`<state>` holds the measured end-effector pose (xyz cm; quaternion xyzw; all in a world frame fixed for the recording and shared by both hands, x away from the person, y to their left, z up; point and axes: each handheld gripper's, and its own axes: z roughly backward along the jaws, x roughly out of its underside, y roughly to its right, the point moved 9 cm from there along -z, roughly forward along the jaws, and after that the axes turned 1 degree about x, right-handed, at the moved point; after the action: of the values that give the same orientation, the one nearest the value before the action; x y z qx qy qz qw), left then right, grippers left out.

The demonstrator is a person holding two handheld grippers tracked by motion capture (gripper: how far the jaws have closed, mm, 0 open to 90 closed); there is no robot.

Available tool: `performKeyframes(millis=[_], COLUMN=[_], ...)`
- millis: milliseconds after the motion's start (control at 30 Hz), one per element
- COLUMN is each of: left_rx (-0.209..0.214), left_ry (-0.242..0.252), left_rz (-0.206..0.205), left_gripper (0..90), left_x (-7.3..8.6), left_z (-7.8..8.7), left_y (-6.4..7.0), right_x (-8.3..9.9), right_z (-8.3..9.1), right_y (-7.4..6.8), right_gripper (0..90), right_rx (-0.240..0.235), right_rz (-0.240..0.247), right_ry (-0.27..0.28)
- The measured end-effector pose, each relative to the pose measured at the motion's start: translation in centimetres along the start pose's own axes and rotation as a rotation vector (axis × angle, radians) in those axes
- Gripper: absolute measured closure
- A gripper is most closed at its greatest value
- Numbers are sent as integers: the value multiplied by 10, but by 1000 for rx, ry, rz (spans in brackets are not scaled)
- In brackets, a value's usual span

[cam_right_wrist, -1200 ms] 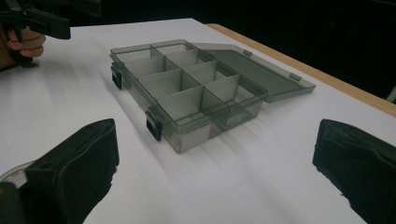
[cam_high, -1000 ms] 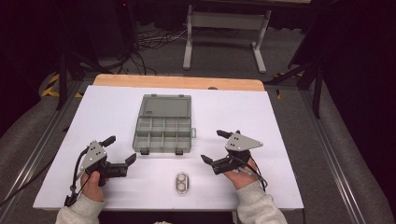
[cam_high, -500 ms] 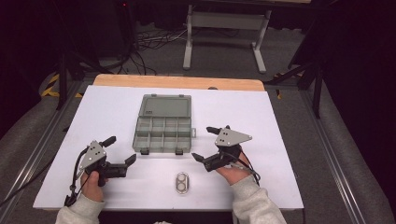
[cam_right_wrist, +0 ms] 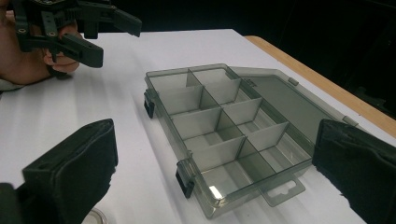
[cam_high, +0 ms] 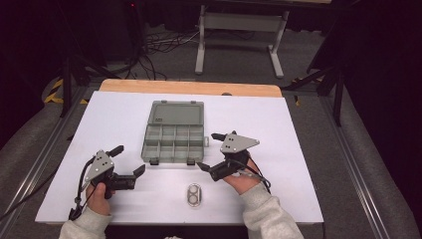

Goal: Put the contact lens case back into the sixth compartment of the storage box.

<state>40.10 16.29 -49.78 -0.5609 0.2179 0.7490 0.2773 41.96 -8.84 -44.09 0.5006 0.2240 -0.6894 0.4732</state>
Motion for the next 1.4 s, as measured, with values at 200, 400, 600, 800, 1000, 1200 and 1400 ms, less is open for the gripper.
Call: performKeyframes(millis=[200,400,600,800,1000,1200,1400], left_rx=[4,11,12,18,19,18,17], left_ry=[-4,-5,-5,-7,-8,-9,-10], left_rz=[-2,-9,-9,-9,-9,-10,-9], left_gripper=[3,3,3,3,3,2,3], left_x=[0,0,0,0,1,1,1], left_z=[0,0,0,0,0,0,0], left_y=[1,1,2,2,2,2,2], right_x=[-4,-10,-13,-13,-15,-11,-5], right_z=[-6,-12,-19,-23,-22,-21,-20], right_y=[-3,-8,-12,-19,-24,-31,-38], right_gripper=[8,8,8,9,19,26,46], right_rx=[-20,-43,-68,-97,-139,-176,-222], right_rz=[13,22,36,68,83,103,115], right_ry=[-9,-13,-23,-59,-91,-145,-209])
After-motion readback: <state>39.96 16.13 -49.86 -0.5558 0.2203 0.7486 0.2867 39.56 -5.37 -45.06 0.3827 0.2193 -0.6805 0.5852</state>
